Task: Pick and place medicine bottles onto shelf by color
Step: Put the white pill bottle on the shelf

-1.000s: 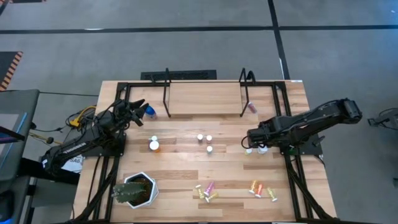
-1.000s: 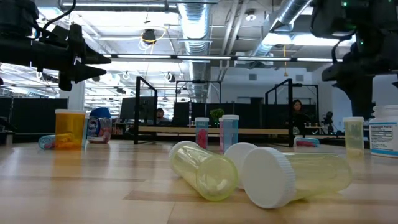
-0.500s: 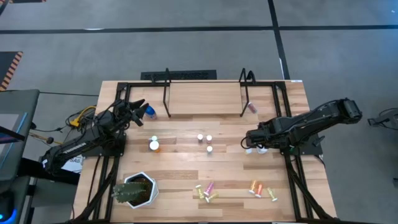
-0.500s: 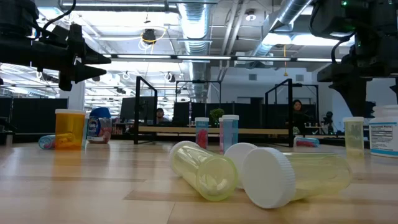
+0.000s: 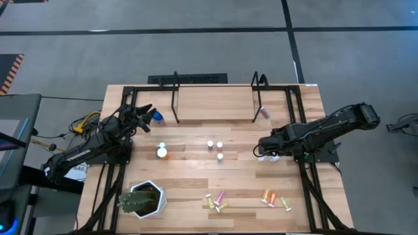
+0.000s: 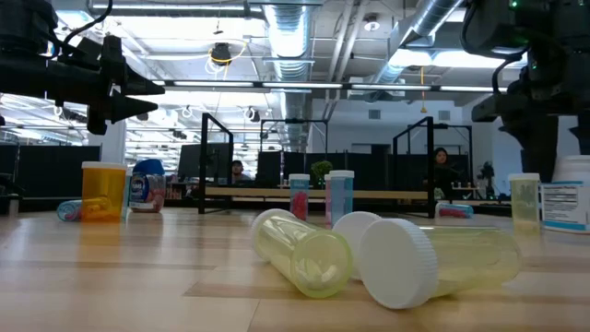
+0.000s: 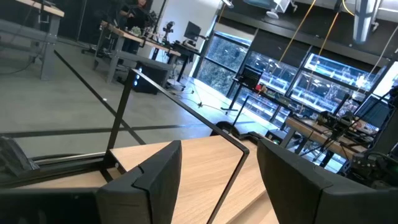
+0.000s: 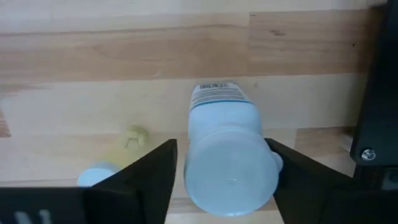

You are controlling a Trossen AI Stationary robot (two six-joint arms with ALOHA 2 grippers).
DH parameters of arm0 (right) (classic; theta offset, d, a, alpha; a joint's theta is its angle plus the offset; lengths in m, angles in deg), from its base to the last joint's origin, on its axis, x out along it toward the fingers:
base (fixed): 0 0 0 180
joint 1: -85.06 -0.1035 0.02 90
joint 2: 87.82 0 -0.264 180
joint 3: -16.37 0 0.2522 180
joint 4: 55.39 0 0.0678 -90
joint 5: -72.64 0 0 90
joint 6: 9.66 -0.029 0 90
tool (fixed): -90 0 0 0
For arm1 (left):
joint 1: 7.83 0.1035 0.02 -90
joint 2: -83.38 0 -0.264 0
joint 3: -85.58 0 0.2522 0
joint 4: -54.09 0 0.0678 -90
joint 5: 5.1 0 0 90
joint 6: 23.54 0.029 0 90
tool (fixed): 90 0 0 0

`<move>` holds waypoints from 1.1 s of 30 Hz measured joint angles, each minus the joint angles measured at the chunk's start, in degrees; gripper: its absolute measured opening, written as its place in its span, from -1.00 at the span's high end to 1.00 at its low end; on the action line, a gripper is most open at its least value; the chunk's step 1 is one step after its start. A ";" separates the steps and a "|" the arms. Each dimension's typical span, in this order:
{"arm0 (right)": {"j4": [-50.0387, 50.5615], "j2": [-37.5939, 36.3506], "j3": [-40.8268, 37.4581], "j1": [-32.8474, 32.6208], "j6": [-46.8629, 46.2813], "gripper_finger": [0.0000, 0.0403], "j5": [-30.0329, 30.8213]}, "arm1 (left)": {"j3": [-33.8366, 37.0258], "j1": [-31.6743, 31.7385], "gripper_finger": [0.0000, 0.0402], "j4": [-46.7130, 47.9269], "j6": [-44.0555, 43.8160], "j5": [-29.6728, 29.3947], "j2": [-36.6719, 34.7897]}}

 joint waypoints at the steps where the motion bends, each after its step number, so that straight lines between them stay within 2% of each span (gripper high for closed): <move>1: 0.00 0.00 0.00 0.02 0.02 -0.19 0.00 | 0.00 0.00 0.01 0.00 0.02 0.02 0.02; 9: -1.91 -0.02 0.20 0.06 0.02 0.11 0.01 | 0.00 -0.02 0.01 -0.02 0.00 0.02 0.00; 14: -1.43 0.00 3.35 0.06 3.61 0.09 3.01 | 0.00 -0.02 0.01 0.00 0.00 0.02 0.00; 21: -0.76 0.52 9.65 0.58 20.95 -0.03 9.11 | -0.01 -0.01 0.01 -0.01 0.00 0.02 0.01; 26: -0.89 3.48 14.19 3.28 37.67 0.00 8.96 | -0.01 0.00 0.01 -0.01 0.00 0.01 0.01; 33: 3.18 12.63 24.06 9.05 64.22 0.00 5.88 | 0.00 -0.02 0.01 0.00 0.02 0.02 0.02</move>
